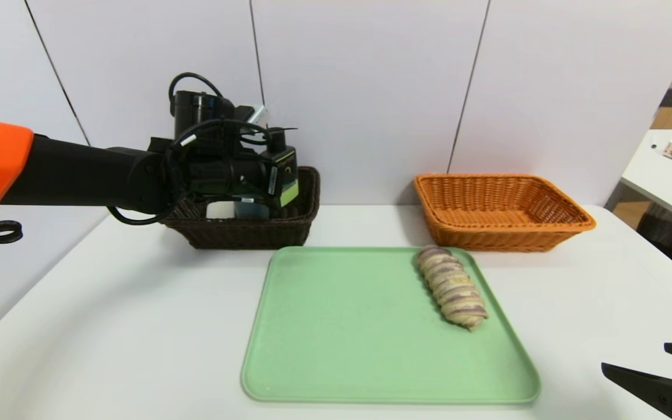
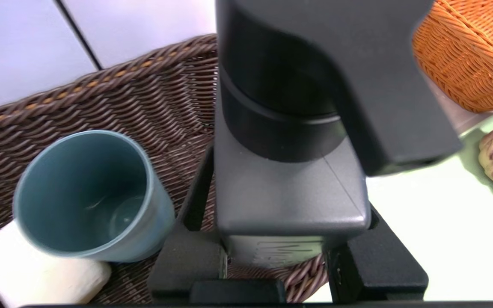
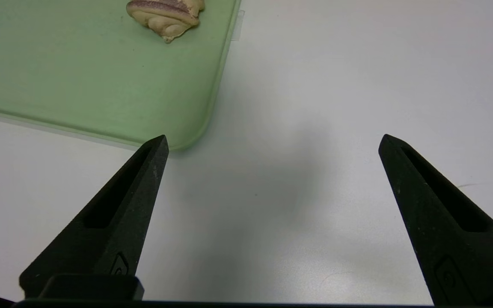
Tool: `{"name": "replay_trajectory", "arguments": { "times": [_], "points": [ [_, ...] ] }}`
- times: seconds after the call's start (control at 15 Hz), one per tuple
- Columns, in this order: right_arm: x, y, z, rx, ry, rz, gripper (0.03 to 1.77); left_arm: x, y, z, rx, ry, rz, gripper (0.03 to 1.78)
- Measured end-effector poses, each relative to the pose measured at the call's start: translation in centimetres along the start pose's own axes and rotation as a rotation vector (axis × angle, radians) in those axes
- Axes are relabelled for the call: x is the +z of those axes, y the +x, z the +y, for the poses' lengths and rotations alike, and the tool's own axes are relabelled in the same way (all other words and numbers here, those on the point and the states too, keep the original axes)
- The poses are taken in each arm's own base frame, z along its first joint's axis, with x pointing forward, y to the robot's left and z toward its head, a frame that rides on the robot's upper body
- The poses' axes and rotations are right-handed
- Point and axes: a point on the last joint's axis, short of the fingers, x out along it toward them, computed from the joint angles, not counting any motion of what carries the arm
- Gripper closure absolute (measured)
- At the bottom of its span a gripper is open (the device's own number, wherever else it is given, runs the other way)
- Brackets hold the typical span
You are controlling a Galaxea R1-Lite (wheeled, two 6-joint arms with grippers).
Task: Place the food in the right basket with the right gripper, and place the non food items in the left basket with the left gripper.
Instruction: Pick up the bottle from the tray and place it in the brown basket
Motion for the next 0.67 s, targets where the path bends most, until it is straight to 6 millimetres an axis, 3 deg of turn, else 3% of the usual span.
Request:
{"name": "replay_trajectory", "arguments": {
  "times": [0.67],
  "points": [
    [-0.1, 0.0, 0.0, -0.001, 0.000, 0.002, 0.10, -0.3, 1.9, 0.6, 0.008, -0.001, -0.005, 1.20]
  ]
}}
